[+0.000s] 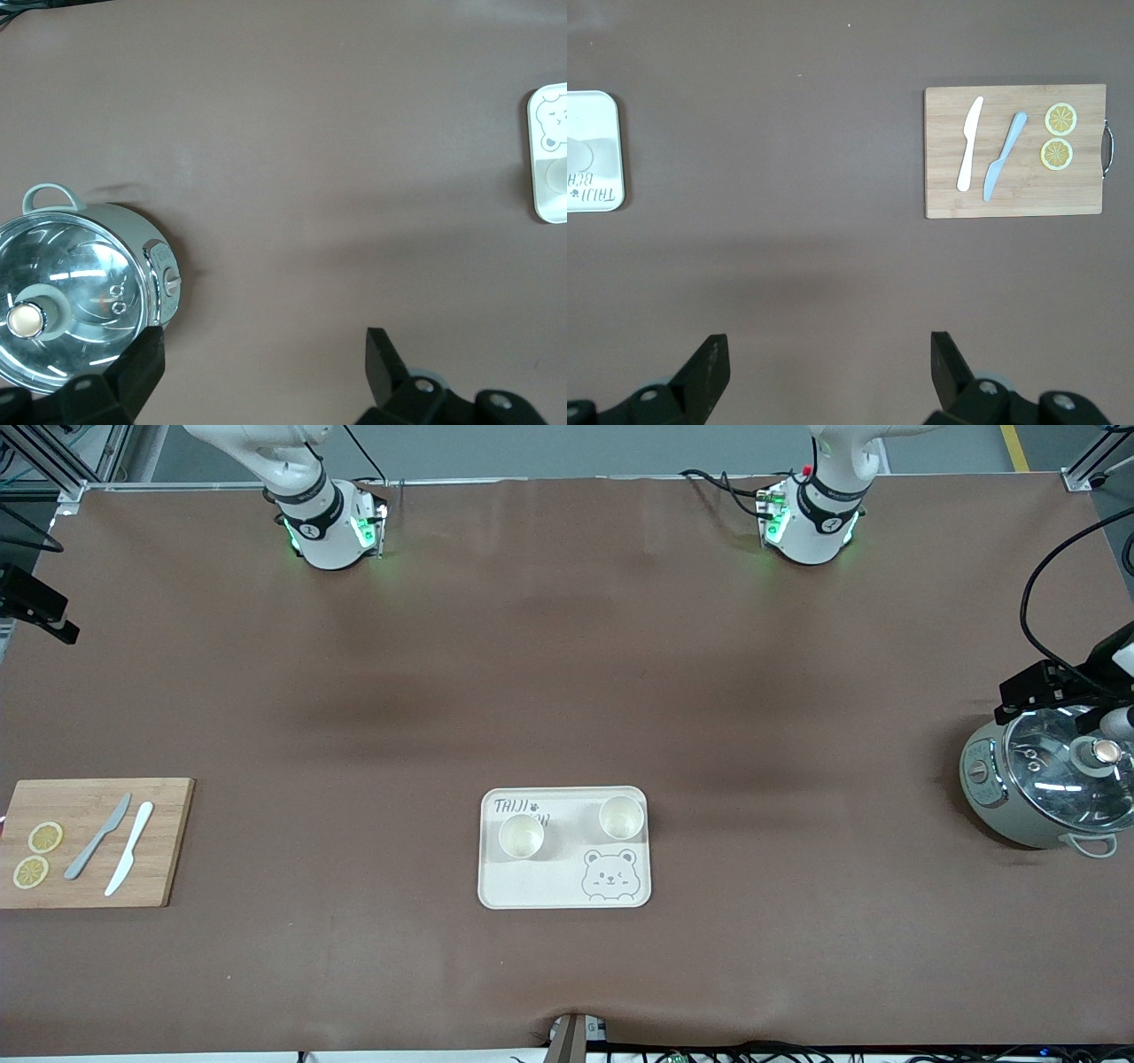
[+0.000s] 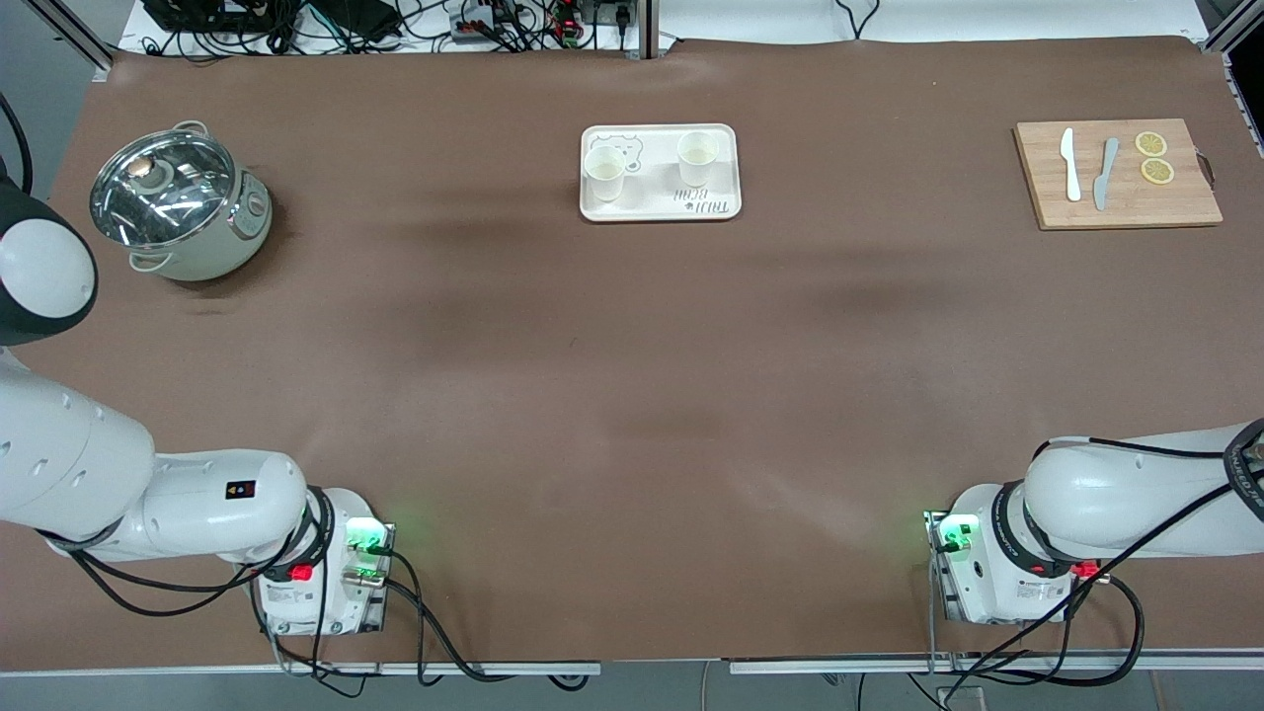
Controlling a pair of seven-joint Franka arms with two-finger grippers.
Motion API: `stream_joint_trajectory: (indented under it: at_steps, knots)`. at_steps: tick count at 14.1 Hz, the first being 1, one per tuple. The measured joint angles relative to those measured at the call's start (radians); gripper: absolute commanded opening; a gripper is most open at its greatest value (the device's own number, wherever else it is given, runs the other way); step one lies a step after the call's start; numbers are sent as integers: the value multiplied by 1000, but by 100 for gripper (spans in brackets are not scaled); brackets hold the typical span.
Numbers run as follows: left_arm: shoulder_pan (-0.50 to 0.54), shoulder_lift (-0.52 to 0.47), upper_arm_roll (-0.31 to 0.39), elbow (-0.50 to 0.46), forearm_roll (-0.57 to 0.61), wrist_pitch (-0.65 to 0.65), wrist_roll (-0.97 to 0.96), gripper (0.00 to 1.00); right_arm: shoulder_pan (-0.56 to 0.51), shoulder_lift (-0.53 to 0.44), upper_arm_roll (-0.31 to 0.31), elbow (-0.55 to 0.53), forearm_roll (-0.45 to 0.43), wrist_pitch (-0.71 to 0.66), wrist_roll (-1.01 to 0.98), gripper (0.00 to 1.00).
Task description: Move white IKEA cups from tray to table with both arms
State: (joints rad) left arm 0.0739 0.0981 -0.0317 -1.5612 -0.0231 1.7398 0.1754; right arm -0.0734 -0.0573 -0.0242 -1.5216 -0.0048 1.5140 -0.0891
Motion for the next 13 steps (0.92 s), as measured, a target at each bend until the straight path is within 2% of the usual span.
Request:
stream_joint_trajectory:
  at_steps: [6,9,13]
  knots:
    - [-8,0,-8,-13,0,2,1,100,0,2,0,0,0,1,0,100]
    - [-23,21,-38,-57,0,13,-6,100,0,10,0,0,0,2,0,100]
    - [-36,80,-96,-64,-2,36,-20,100,0,12,0,0,0,3,0,100]
